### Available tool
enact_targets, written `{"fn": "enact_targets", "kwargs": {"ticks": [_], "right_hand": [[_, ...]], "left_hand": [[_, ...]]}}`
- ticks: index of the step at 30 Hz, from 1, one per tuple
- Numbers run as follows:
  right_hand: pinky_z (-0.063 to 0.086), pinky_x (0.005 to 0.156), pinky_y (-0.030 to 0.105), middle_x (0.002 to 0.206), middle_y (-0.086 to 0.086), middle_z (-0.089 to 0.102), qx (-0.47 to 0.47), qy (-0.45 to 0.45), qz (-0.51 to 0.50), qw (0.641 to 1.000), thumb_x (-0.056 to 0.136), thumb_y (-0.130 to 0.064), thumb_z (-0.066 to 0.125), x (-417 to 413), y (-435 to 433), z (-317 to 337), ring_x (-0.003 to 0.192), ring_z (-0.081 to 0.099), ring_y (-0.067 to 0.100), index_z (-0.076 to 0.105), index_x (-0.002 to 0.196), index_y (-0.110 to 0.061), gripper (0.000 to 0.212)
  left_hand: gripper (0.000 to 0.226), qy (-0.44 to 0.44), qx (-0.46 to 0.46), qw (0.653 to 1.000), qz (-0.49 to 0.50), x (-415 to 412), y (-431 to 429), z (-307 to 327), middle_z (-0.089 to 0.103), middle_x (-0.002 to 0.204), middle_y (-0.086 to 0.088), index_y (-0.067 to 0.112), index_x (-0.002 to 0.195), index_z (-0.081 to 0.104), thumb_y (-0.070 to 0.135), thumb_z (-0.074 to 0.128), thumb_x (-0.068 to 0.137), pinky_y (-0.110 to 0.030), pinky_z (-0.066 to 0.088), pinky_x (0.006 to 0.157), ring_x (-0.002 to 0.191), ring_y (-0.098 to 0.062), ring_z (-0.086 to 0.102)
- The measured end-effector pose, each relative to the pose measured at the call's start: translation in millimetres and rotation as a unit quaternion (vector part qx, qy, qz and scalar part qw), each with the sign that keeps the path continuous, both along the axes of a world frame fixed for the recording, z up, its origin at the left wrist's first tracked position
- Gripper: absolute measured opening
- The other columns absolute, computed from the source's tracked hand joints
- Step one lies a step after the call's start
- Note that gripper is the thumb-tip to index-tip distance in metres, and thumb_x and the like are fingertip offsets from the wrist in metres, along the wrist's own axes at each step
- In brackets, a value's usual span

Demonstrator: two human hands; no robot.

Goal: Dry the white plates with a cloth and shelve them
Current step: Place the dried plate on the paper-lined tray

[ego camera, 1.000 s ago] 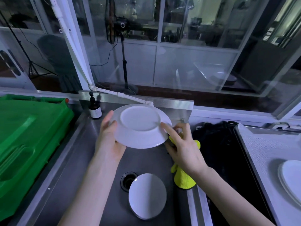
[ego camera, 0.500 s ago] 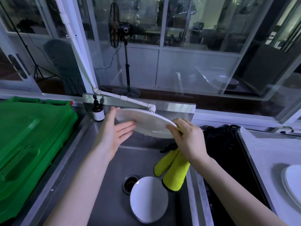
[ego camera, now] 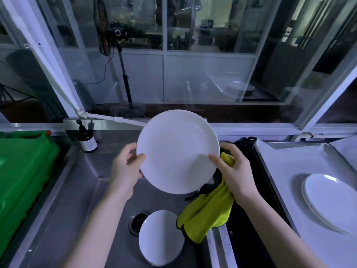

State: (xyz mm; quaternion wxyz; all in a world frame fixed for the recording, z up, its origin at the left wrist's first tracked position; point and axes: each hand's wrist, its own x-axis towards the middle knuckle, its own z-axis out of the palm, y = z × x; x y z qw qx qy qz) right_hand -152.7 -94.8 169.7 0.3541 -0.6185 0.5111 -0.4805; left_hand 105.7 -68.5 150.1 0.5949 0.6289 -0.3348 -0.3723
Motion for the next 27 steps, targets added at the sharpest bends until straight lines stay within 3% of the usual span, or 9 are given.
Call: {"fn": "enact_targets", "kwargs": {"ticks": [3, 5, 8, 10, 14, 17, 24, 27], "right_hand": [[0.051, 0.082, 0.027, 0.090, -0.014, 0.069, -0.016, 0.031, -0.016, 0.999, 0.089, -0.027, 0.070, -34.3, 5.5, -1.1, 0.093, 0.065, 0.005, 0.058, 0.115, -0.052, 0.038], [0.048, 0.084, 0.018, 0.085, -0.014, 0.070, -0.017, 0.036, -0.021, 0.999, 0.091, -0.026, 0.067, -58.9, 8.7, -1.2, 0.092, 0.065, 0.000, 0.051, 0.126, -0.057, 0.049], [0.042, 0.080, 0.005, 0.082, -0.010, 0.067, -0.009, 0.050, -0.037, 0.998, 0.092, -0.028, 0.065, -101.1, 13.6, 2.6, 0.087, 0.062, -0.003, 0.043, 0.130, -0.064, 0.056], [0.041, 0.075, 0.004, 0.079, -0.011, 0.063, 0.006, 0.064, -0.053, 0.997, 0.091, -0.025, 0.066, -133.6, 18.5, 4.6, 0.078, 0.059, -0.003, 0.043, 0.135, -0.059, 0.060], [0.043, 0.062, 0.007, 0.075, 0.001, 0.061, 0.066, 0.068, -0.109, 0.990, 0.086, -0.013, 0.068, -200.4, 32.2, 5.4, 0.064, 0.055, 0.002, 0.047, 0.139, -0.048, 0.067], [0.046, 0.056, 0.010, 0.064, 0.005, 0.059, 0.104, 0.044, -0.151, 0.982, 0.083, -0.003, 0.064, -248.5, 44.1, 3.2, 0.056, 0.057, 0.007, 0.051, 0.137, -0.042, 0.068], [0.048, 0.050, 0.019, 0.055, 0.000, 0.053, 0.147, -0.010, -0.246, 0.958, 0.079, 0.004, 0.056, -350.8, 68.1, -14.2, 0.048, 0.053, 0.013, 0.057, 0.126, -0.051, 0.072], [0.045, 0.049, 0.017, 0.050, -0.006, 0.049, 0.170, 0.002, -0.275, 0.946, 0.077, 0.004, 0.054, -390.6, 72.1, -30.2, 0.045, 0.049, 0.013, 0.056, 0.130, -0.046, 0.073]], "left_hand": [[0.031, 0.030, 0.030, 0.999, -0.028, -28.1, -14.1, 2.8, 0.070, 0.103, 0.004, 0.035, 0.105, 0.067, 0.005, 0.061, 0.097, -0.042, 0.064, 0.067, 0.088, -0.016, 0.069], [0.028, 0.050, 0.052, 0.996, -0.052, -51.9, -24.2, 5.1, 0.068, 0.108, 0.002, 0.028, 0.112, 0.067, 0.005, 0.062, 0.097, -0.046, 0.062, 0.074, 0.093, -0.021, 0.068], [0.029, 0.063, 0.056, 0.992, -0.093, -93.6, -38.8, 8.4, 0.067, 0.108, 0.002, 0.033, 0.100, 0.066, 0.005, 0.062, 0.097, -0.038, 0.062, 0.066, 0.089, -0.019, 0.067], [0.028, 0.063, 0.059, 0.988, -0.127, -124.1, -46.7, 10.1, 0.066, 0.106, 0.003, 0.032, 0.101, 0.065, 0.004, 0.060, 0.098, -0.029, 0.060, 0.053, 0.084, -0.016, 0.066], [0.027, 0.066, 0.079, 0.974, -0.203, -189.7, -62.1, 7.6, 0.068, 0.106, 0.001, 0.028, 0.114, 0.065, 0.007, 0.061, 0.098, -0.027, 0.058, 0.053, 0.082, -0.016, 0.068], [0.031, 0.071, 0.106, 0.958, -0.255, -245.5, -71.5, 3.1, 0.069, 0.111, -0.004, 0.024, 0.125, 0.064, 0.008, 0.063, 0.098, -0.026, 0.058, 0.054, 0.092, -0.020, 0.070], [0.031, 0.072, 0.134, 0.917, -0.368, -366.7, -81.6, -12.8, 0.073, 0.101, -0.007, 0.023, 0.105, 0.072, 0.000, 0.056, 0.093, -0.032, 0.060, 0.061, 0.082, -0.017, 0.070], [0.040, 0.059, 0.146, 0.898, -0.411, -407.1, -87.4, -25.5, 0.073, 0.083, 0.002, 0.015, 0.105, 0.074, -0.013, 0.050, 0.087, -0.030, 0.061, 0.063, 0.069, -0.010, 0.069]]}}
